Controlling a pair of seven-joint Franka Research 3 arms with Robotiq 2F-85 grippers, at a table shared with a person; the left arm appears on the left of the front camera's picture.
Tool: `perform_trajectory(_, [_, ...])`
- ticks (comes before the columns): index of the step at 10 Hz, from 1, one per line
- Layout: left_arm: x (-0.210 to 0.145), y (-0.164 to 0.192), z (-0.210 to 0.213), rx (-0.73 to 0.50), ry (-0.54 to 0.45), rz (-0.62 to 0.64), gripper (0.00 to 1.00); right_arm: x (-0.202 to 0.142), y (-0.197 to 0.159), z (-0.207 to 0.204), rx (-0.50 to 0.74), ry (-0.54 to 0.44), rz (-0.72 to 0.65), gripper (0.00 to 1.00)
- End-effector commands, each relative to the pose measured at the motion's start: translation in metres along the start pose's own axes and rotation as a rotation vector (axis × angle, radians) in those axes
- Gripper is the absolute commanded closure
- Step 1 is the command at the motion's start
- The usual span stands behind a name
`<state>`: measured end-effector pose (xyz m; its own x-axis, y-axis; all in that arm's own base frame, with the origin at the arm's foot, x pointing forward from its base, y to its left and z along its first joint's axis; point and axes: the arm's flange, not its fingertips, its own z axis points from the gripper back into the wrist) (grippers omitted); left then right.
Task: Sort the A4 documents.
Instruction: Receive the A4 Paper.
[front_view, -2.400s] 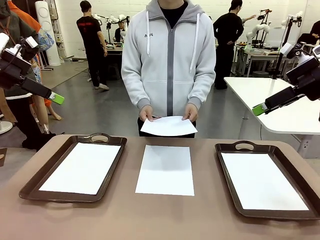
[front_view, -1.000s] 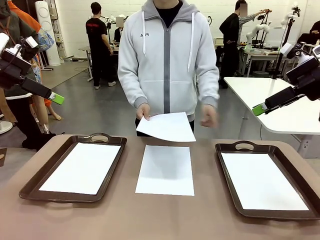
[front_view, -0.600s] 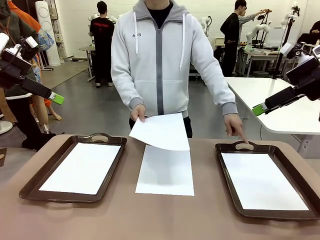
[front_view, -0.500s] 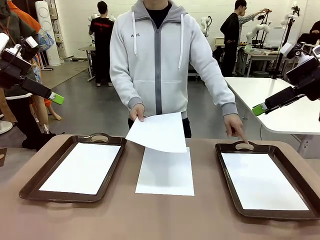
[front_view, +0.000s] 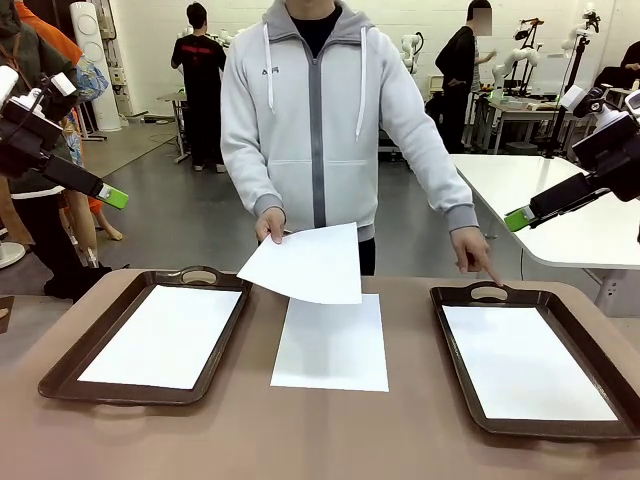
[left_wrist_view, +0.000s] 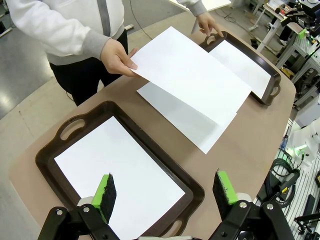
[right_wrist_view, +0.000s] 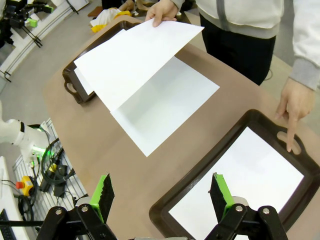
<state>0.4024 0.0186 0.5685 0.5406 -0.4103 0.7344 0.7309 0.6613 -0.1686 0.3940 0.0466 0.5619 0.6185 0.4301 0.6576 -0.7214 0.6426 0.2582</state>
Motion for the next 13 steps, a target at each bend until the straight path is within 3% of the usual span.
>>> perform_trajectory(1, [0.0, -0.001, -0.001, 0.008, -0.002, -0.002, 0.0, 0.0, 0.0, -0.001, 0.002, 0.001, -0.002, 0.0])
perform_trajectory(6, [0.0, -0.001, -0.001, 0.008, -0.002, -0.002, 0.0, 0.0, 0.0, 0.0, 0.0, 0.0, 0.0, 0.0])
perform_trajectory(10, [0.0, -0.001, -0.001, 0.008, -0.002, -0.002, 0.0, 0.01, -0.046, -0.058, 0.308, -0.013, -0.144, 0.0])
perform_trajectory(13, [0.0, -0.001, -0.001, 0.008, -0.002, -0.002, 0.0, 0.021, -0.081, -0.107, 0.503, -0.148, -0.283, 0.0])
